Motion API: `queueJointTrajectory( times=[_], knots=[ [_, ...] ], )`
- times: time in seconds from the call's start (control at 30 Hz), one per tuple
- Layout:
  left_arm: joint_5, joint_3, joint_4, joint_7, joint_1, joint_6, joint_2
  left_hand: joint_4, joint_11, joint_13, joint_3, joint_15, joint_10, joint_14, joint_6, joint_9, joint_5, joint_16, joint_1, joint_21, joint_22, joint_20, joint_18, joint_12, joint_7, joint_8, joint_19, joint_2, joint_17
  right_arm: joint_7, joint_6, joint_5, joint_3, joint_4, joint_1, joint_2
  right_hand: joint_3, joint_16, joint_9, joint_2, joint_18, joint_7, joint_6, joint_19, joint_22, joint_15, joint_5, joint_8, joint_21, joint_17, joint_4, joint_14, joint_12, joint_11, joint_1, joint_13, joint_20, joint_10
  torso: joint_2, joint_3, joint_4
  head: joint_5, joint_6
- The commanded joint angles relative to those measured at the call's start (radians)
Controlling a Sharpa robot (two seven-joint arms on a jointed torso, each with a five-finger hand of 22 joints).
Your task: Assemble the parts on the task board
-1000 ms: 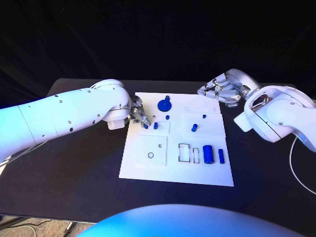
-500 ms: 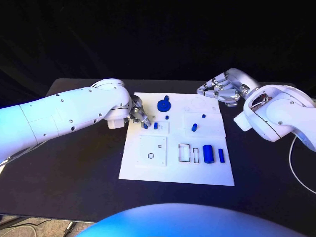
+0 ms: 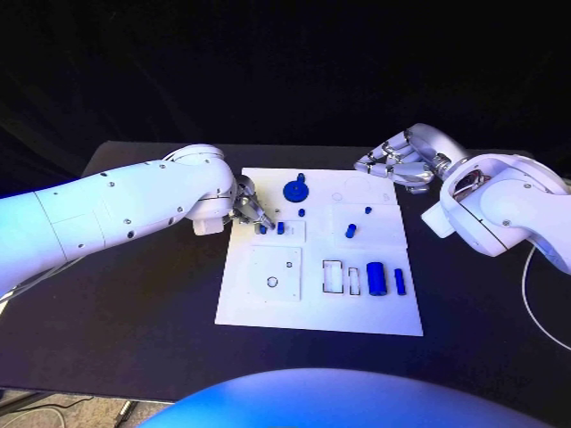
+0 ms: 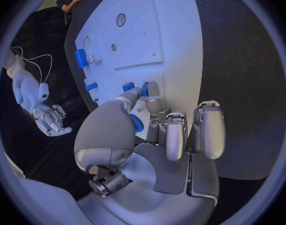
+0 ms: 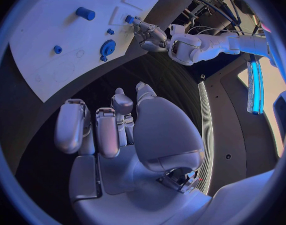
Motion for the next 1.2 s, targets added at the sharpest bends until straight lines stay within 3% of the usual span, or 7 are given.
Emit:
queueJointTrajectory(
  times=[0.03, 0.33, 0.53, 0.67, 0.87, 0.97, 1.2],
  knots=[
    [0.000, 0.001, 0.008, -0.026, -0.003, -0.025, -0.008, 0.009, -0.001, 0.005, -0.026, -0.006, 0.008, 0.103, 0.008, -0.003, -0.005, 0.003, -0.005, 0.006, 0.201, -0.007, -0.012, 0.006, -0.001, -0.004, 0.074, 0.009, 0.263, 0.011, 0.011, -0.003, 0.000, 0.001, -0.001, 0.001, -0.006, -0.005, 0.001, -0.001, 0.011, 0.000, -0.003, -0.004, -0.001, 0.003, 0.003, -0.001, -0.005, 0.109, 0.002, 0.069, 0.000, 0.000, 0.008, -0.002, 0.001, -0.008, 0.000, 0.0003, -0.0003, -0.001, 0.000],
    [0.012, 0.017, 0.046, 0.001, -0.002, -0.100, -0.041, 0.040, -0.001, 0.013, -0.093, -0.007, 0.011, 0.103, 0.013, -0.007, -0.011, 0.003, -0.005, -0.001, 0.199, -0.008, -0.010, 0.009, -0.002, -0.007, 0.072, 0.017, 0.263, 0.010, 0.011, -0.003, 0.000, 0.000, -0.001, 0.000, -0.006, -0.005, 0.001, -0.001, 0.011, 0.000, -0.003, -0.004, -0.001, 0.003, 0.003, -0.001, -0.005, 0.109, 0.002, 0.069, 0.000, 0.000, 0.008, -0.002, 0.001, -0.008, 0.000, 0.0005, 0.0008, -0.003, -0.001],
    [0.084, 0.035, 0.065, 0.058, 0.001, -0.180, -0.063, 0.129, -0.001, -0.012, -0.178, -0.009, -0.005, 0.103, 0.002, -0.014, -0.107, 0.003, -0.024, -0.026, 0.188, -0.011, -0.005, -0.014, 0.000, -0.007, 0.068, 0.049, 0.263, 0.010, 0.011, -0.003, 0.000, -0.001, -0.001, 0.000, -0.006, -0.005, 0.001, -0.001, 0.011, 0.000, -0.003, -0.004, -0.001, 0.003, 0.003, -0.001, -0.005, 0.109, 0.002, 0.069, 0.000, 0.000, 0.008, -0.002, 0.001, -0.008, 0.000, 0.0009, 0.0007, -0.004, -0.001],
    [0.220, 0.040, 0.058, 0.180, 0.004, -0.288, -0.069, 0.148, 0.021, -0.185, -0.221, 0.006, -0.112, 0.099, -0.059, -0.028, -0.107, -0.005, 0.008, -0.174, 0.119, -0.001, 0.024, -0.166, 0.024, -0.025, 0.028, 0.057, 0.250, 0.010, 0.012, -0.003, 0.000, -0.002, -0.001, 0.000, -0.006, -0.005, 0.001, -0.001, 0.011, 0.000, -0.003, -0.004, -0.001, 0.003, 0.003, -0.001, -0.005, 0.109, 0.002, 0.069, 0.000, 0.000, 0.008, -0.002, 0.001, -0.008, -0.001, 0.0012, 0.0011, -0.006, 0.000],
    [0.269, 0.036, 0.037, 0.316, 0.006, -0.358, -0.058, 0.143, 0.104, -0.286, -0.297, 0.078, -0.342, -0.147, -0.226, -0.061, -0.137, -0.416, 0.084, -0.914, -0.260, 0.062, 0.128, -0.298, 0.108, -0.066, -0.234, 0.052, -0.257, 0.009, 0.013, -0.002, 0.000, -0.003, -0.001, 0.001, -0.009, -0.006, 0.001, -0.001, 0.011, 0.000, -0.003, -0.004, -0.001, 0.003, 0.004, -0.001, -0.005, 0.109, 0.004, 0.069, 0.000, 0.000, 0.006, -0.001, 0.001, -0.008, 0.000, 0.0016, 0.0005, -0.007, 0.003],
    [0.176, 0.023, 0.025, 0.421, 0.006, -0.369, -0.038, 0.075, 0.132, -0.332, -0.268, 0.105, -0.434, -0.304, -0.275, -0.082, -0.121, -0.653, 0.252, -1.006, -0.330, 0.087, 0.133, -0.358, 0.138, -0.081, -0.280, 0.063, -0.508, 0.009, 0.013, -0.002, 0.000, -0.003, -0.001, 0.001, -0.010, -0.006, 0.001, 0.000, 0.011, 0.000, -0.003, -0.004, -0.001, 0.003, 0.004, -0.001, -0.005, 0.109, 0.004, 0.069, -0.001, 0.000, 0.006, -0.002, 0.001, -0.008, 0.000, 0.0010, 0.0009, -0.011, 0.007],
    [-0.070, -0.003, -0.006, 0.663, -0.002, -0.383, 0.019, 0.010, 0.131, -0.576, -0.138, 0.092, -0.413, -0.231, -0.231, -0.206, -0.142, -0.745, 0.464, -1.094, -0.449, 0.089, 0.139, -0.612, 0.125, -0.224, -0.192, 0.072, -0.610, 0.010, 0.012, -0.002, 0.000, -0.006, -0.001, 0.004, -0.010, -0.007, 0.001, 0.002, 0.011, 0.000, -0.004, -0.004, -0.002, 0.003, 0.007, -0.001, -0.006, 0.108, 0.003, 0.069, -0.003, 0.000, 0.008, -0.004, 0.001, -0.010, 0.001, -0.0001, -0.0018, -0.017, 0.016]
  ],
)
